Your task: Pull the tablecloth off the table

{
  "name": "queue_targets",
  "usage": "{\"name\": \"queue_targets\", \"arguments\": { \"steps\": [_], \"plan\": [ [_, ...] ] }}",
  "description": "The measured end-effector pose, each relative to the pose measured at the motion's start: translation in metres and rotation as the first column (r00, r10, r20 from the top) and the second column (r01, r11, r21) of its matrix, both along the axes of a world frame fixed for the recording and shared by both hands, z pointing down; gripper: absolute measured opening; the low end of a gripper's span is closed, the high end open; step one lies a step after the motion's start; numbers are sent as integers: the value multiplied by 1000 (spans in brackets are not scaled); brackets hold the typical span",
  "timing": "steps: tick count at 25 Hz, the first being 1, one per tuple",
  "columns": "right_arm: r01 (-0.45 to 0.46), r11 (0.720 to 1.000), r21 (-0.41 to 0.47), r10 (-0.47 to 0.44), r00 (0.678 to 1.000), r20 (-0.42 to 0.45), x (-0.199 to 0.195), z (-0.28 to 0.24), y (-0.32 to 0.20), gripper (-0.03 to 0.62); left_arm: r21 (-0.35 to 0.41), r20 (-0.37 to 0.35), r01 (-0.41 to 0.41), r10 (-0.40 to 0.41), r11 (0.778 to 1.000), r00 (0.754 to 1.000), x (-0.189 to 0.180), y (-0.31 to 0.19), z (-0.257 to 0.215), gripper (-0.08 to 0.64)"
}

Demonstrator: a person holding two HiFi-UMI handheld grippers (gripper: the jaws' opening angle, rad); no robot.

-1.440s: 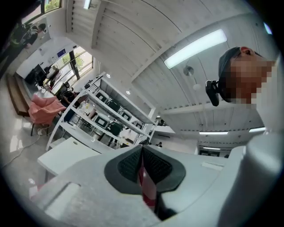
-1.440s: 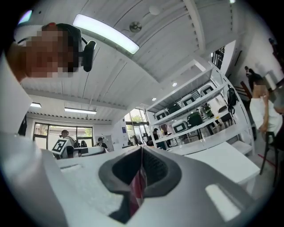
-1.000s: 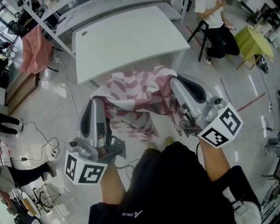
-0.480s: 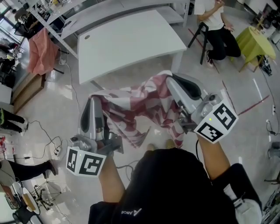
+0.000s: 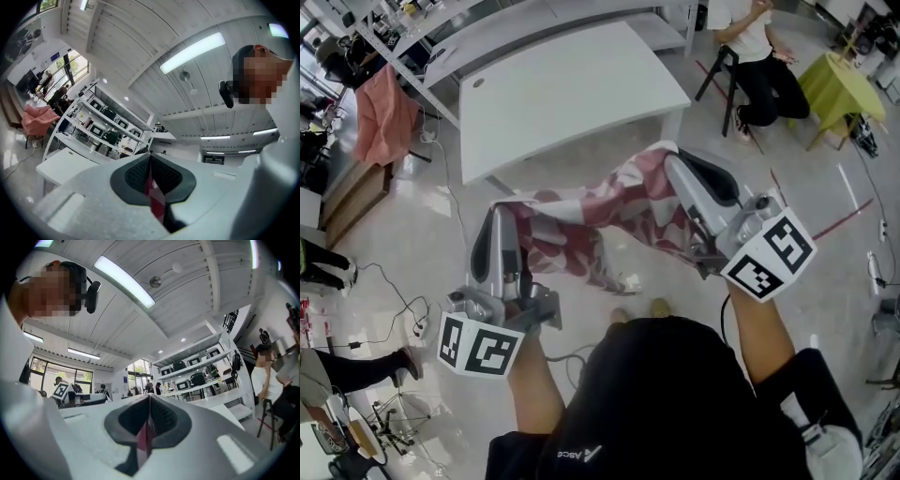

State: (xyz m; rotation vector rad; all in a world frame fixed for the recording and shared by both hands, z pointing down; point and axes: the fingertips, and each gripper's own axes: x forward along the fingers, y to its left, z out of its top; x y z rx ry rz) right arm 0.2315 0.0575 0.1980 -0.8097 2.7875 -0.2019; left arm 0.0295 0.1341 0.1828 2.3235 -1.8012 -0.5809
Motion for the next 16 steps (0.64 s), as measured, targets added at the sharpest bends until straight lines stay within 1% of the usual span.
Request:
{"name": "queue_targets", "arguments": {
  "steps": [11,16],
  "plan": [
    [-29,999,-14,29,1000,-3,5,0,-2,9,0,10,-38,38,999,999,5,-8,-7,9],
    [-33,999,-13,33,999,-6,3,-3,-2,9,3,17,-40,40,999,999,3,-10,-11,9]
  ]
}}
